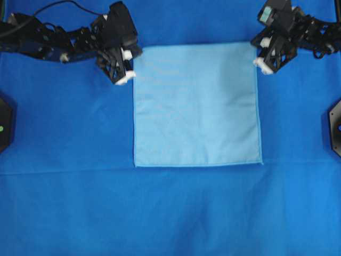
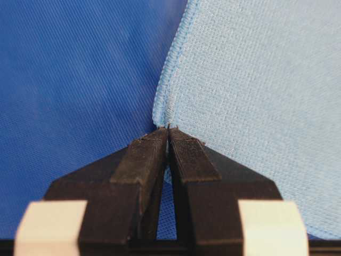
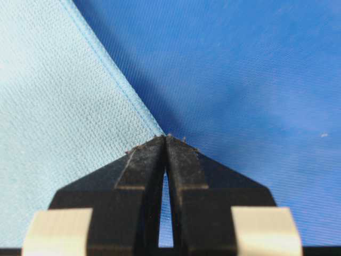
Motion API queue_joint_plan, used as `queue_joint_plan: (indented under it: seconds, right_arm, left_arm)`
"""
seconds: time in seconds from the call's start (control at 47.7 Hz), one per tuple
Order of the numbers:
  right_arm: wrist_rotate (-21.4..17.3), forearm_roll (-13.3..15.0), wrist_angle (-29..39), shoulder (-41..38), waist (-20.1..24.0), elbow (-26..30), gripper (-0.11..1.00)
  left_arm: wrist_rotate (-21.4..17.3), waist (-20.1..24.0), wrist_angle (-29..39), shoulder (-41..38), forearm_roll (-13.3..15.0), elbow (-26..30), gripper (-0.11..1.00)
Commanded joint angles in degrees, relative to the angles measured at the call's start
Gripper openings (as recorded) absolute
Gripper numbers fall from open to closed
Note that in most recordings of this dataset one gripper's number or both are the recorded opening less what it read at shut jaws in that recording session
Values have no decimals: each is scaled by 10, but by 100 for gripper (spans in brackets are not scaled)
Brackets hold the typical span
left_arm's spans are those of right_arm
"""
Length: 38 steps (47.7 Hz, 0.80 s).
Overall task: Fold the light blue towel.
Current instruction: 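Pull the top corners down toward the bottom edge with both grippers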
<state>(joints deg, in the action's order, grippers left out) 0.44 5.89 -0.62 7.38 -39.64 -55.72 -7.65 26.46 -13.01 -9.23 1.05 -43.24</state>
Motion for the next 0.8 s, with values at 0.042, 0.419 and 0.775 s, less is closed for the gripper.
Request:
queue_joint_plan:
  seconds: [0.042,0.419,0.775]
  right_arm:
    - [-1,1,12,44,-3,7,1]
    - [-11,-3,20,61,12,-3,1]
    - [-74,-25,85,144,112,-56,1]
  left_arm:
    - [-4,0,1,36,0,6,2]
    - [-12,-21,7,46,0,-2,2]
    - [-4,-113,57,91,1,-25,2]
